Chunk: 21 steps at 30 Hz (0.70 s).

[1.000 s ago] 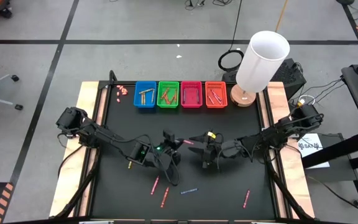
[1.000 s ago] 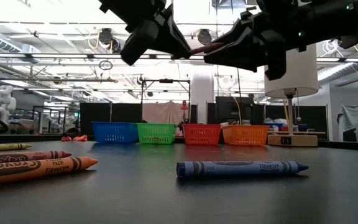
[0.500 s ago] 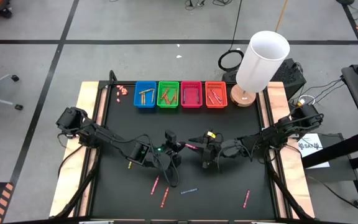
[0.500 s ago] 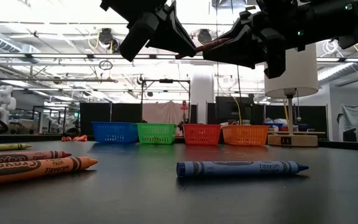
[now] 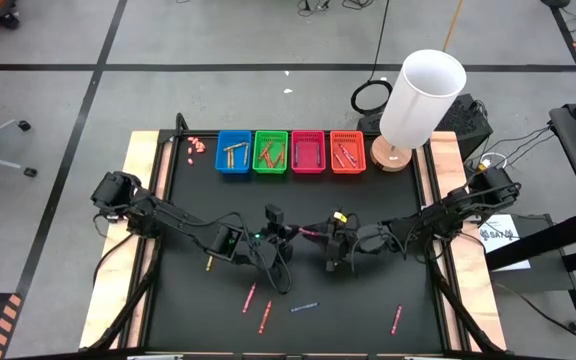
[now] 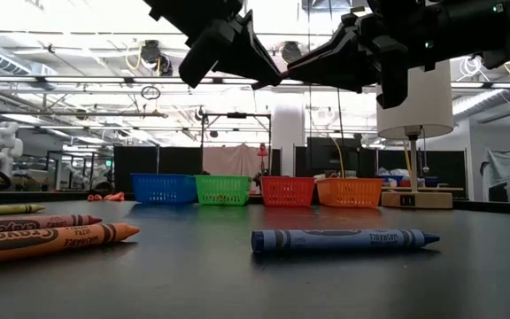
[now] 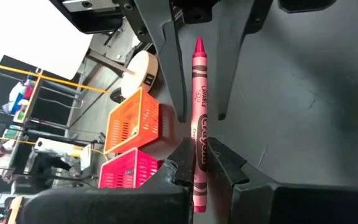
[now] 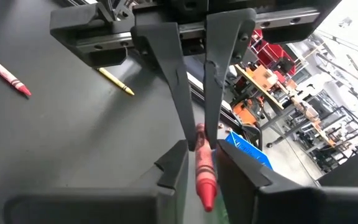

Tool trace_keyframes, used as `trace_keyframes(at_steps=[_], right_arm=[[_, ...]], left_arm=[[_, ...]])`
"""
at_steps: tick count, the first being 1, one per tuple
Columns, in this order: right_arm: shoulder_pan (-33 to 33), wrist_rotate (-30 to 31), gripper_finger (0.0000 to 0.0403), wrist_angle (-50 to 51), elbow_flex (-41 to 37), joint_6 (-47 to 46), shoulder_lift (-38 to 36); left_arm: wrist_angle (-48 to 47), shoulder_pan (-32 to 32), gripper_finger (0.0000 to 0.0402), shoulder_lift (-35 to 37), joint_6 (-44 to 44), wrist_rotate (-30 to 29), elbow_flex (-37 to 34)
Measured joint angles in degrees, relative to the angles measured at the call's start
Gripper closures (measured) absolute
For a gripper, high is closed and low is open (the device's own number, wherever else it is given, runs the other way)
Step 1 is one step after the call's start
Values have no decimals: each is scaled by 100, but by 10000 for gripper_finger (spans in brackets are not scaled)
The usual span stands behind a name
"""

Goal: Sort crayons
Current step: Put the red crayon into the orange bin

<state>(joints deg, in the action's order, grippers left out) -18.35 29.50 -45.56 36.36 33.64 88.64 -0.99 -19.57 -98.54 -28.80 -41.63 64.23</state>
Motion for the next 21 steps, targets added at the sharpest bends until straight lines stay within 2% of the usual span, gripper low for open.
trace_keyframes(at_steps=[10,15,18,21], right_arm=[[0,0,388,19,0,1,0],[0,0,395,60,0,1,-1],[0,-2,394,77,0,-1,-2],[0,-4,394,105,0,1,-2]], left_arm=[[-9,0,383,-2,0,5,0],[-11,0,379,-2,4,3,0],[-7,0,353,-2,2,3,0],[21,0,311,-2,52,-5,0]])
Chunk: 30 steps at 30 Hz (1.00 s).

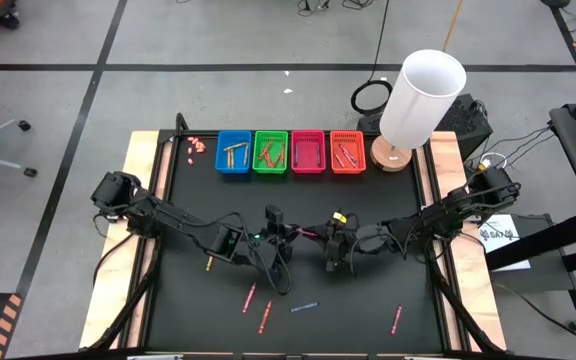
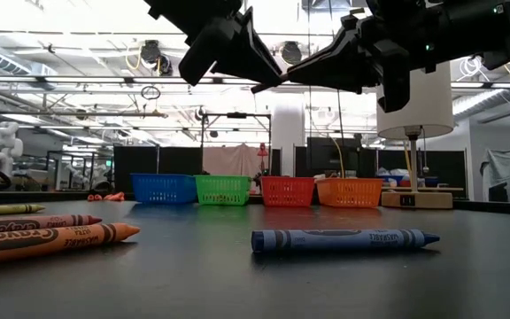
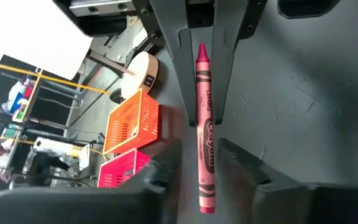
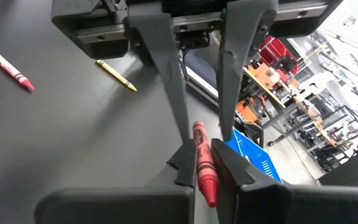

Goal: Sort crayons
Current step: Put the red crayon into the orange bin

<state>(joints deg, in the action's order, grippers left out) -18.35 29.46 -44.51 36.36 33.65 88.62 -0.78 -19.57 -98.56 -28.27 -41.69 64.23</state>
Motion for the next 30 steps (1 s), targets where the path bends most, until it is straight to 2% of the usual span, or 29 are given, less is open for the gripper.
trace_keyframes(at_steps=[6,11,17,21,25,30], right_arm=[[0,10,394,47,0,0,0],[0,24,394,66,0,0,0],[0,54,394,89,0,0,0],[0,63,394,156,0,0,0],[-2,124,394,318,1,1,0],[-12,735,394,496,0,3,0]], left_arm=[[-37,-8,226,0,529,-26,0],[-688,-55,185,0,1509,-42,0],[-2083,-72,179,0,3086,-99,0],[-2868,-153,179,0,4096,-394,-25],[-2998,-297,179,0,4596,-811,-335],[-2963,-494,179,0,5007,-1245,-738]])
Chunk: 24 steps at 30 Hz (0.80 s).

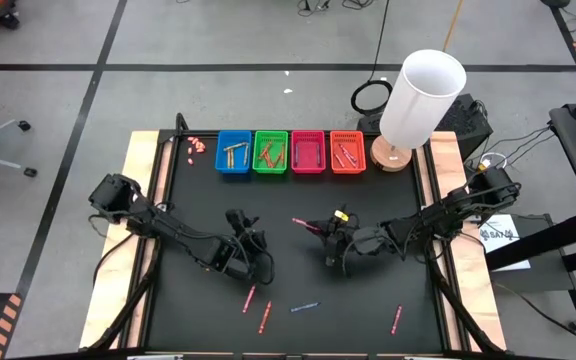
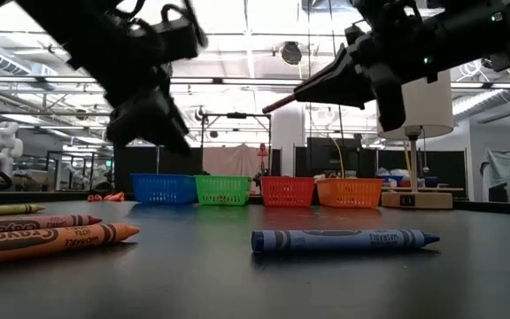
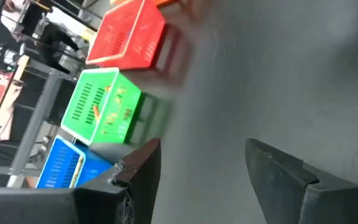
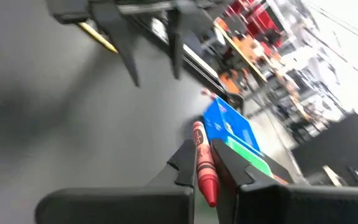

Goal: Sort crayons
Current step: Put the red crayon into the orange bin

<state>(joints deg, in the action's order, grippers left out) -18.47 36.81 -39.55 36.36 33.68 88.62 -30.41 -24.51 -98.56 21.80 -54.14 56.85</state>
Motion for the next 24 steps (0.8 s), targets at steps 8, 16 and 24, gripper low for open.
trace_keyframes(at_steps=[8,16,24], right_arm=[[88,1185,394,37,2,568,0],[558,1939,394,-49,195,1403,0],[1496,2015,394,-43,459,2198,0]], left_arm=[[1064,-31,182,0,-212,-95,-605],[2255,-22,241,15,-1251,122,-689],[2918,-22,298,17,-1784,566,-685]])
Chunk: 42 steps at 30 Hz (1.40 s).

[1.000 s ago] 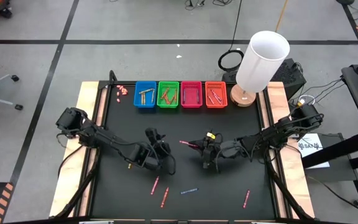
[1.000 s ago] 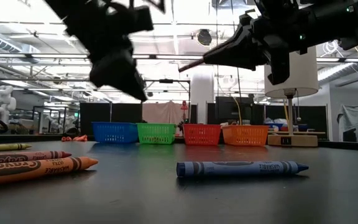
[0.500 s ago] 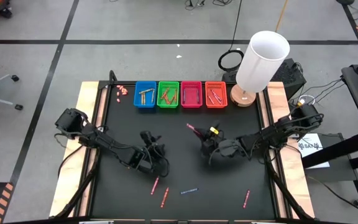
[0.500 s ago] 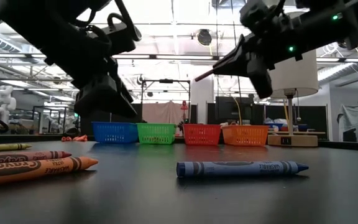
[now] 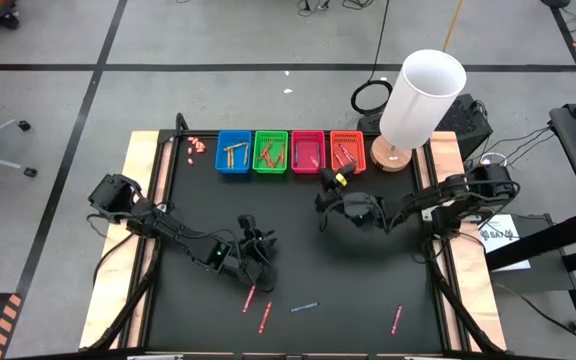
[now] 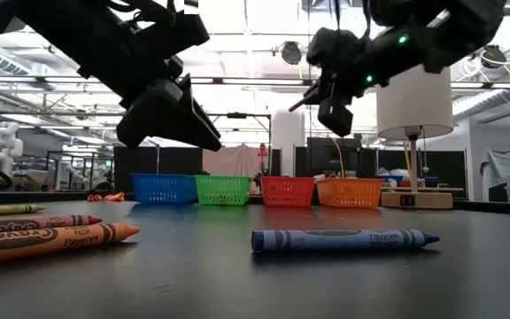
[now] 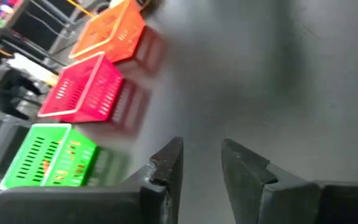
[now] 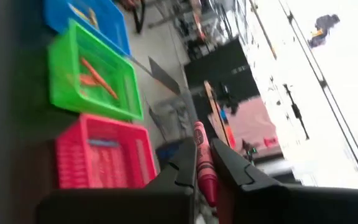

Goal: Sort crayons
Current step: Put the red crayon into the orange bin

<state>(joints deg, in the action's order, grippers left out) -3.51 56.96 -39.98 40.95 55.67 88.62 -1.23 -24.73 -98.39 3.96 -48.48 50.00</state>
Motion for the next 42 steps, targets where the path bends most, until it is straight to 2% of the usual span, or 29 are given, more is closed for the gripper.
trace_keyframes(at_steps=[3,10,14,19,23,29,35,38,42], right_arm=[[351,-1,394,347,4,-270,0],[953,-21,394,2416,4,-2698,0],[1213,-115,394,3081,2,-3262,0],[1687,-1077,394,3201,2,-3309,0],[2115,-1160,394,3252,2,-3514,0],[2680,-1798,379,3325,2,-3741,0],[2969,-1802,345,3399,2,-4476,0],[3001,-1803,326,3468,2,-5199,0],[2954,-1793,291,3494,2,-5599,0]], left_arm=[[-9,0,308,0,19,158,0],[105,0,313,0,157,461,0],[105,0,313,0,156,500,0],[138,0,313,3,158,569,0],[174,0,313,5,167,708,0],[258,0,313,7,167,890,0],[240,0,313,7,442,944,0],[236,0,313,7,481,1032,0],[223,0,313,7,624,1213,0]])
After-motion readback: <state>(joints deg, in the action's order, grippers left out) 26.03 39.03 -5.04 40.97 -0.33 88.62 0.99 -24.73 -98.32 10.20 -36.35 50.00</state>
